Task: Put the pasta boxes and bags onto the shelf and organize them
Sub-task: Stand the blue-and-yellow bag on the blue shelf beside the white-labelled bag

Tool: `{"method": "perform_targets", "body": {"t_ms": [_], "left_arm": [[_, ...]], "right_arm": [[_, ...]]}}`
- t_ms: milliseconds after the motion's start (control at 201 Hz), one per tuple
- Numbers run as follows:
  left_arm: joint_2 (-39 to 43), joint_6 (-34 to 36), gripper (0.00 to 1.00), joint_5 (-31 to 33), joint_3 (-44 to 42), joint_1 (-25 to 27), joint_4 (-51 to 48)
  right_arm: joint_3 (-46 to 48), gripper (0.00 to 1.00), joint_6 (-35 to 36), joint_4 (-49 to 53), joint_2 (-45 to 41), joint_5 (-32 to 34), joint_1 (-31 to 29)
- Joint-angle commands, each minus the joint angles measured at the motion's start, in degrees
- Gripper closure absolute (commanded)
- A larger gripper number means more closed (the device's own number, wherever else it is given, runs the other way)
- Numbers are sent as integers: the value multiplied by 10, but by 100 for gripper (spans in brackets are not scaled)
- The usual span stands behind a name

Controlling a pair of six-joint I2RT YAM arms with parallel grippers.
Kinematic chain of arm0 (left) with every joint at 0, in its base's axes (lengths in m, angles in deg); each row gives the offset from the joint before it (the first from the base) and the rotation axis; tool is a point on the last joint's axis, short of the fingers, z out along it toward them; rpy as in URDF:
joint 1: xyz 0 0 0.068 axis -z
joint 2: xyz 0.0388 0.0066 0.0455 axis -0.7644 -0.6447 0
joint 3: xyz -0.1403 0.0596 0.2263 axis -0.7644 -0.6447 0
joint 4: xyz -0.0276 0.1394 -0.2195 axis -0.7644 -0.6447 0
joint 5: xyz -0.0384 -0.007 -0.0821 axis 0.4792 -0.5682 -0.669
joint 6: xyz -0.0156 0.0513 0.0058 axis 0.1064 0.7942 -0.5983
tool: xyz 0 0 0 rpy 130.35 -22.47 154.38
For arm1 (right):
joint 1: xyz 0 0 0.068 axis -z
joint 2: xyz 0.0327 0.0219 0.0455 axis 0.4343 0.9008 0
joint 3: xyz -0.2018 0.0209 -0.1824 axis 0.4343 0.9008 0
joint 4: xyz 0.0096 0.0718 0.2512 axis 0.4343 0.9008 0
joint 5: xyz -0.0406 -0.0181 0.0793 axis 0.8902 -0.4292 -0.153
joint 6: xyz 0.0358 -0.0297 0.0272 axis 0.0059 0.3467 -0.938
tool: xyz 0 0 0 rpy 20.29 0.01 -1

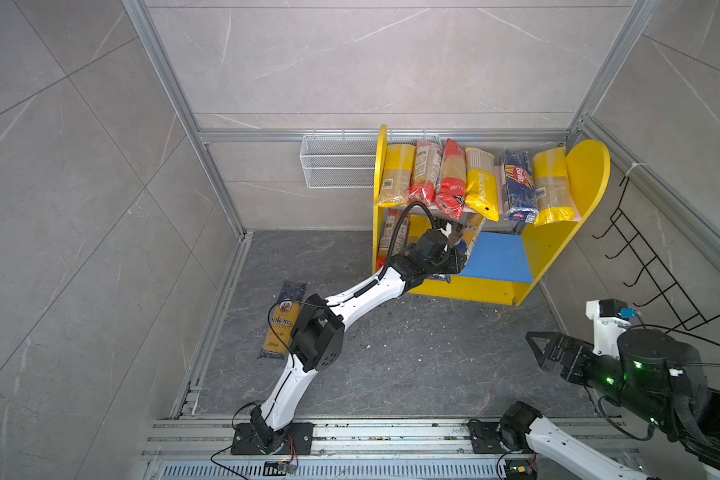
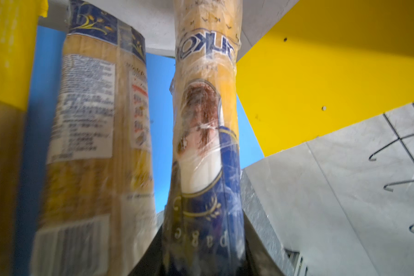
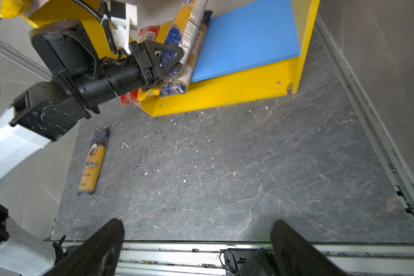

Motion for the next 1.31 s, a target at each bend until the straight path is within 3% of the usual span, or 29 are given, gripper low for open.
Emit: {"method": "perform_targets", "body": {"t_ms": [0, 224, 528, 737, 786, 1010, 1304], "left_arm": [[6, -21, 100, 7, 68, 3, 122], [1, -28, 100, 43, 66, 18, 115], [-15, -60, 100, 61, 66, 22, 129], [-32, -91, 58, 51, 64, 22, 143], [-40, -101, 52, 47, 66, 20, 146], [-71, -119, 49, 28, 75, 16, 140], [-56, -144, 50, 16, 29, 18, 152]], "right_arm": [[-30, 0, -32, 61, -15, 49, -14], [-64, 0, -75, 104, -34, 103, -58], [-64, 0, -49, 100, -4, 91, -70], [-84, 0, -41, 105, -7, 98, -80], [-86, 0, -41, 105, -7, 99, -83], [-92, 0, -44, 107, -11, 98, -87], [-87, 0, -53, 108, -21, 97, -88]]}}
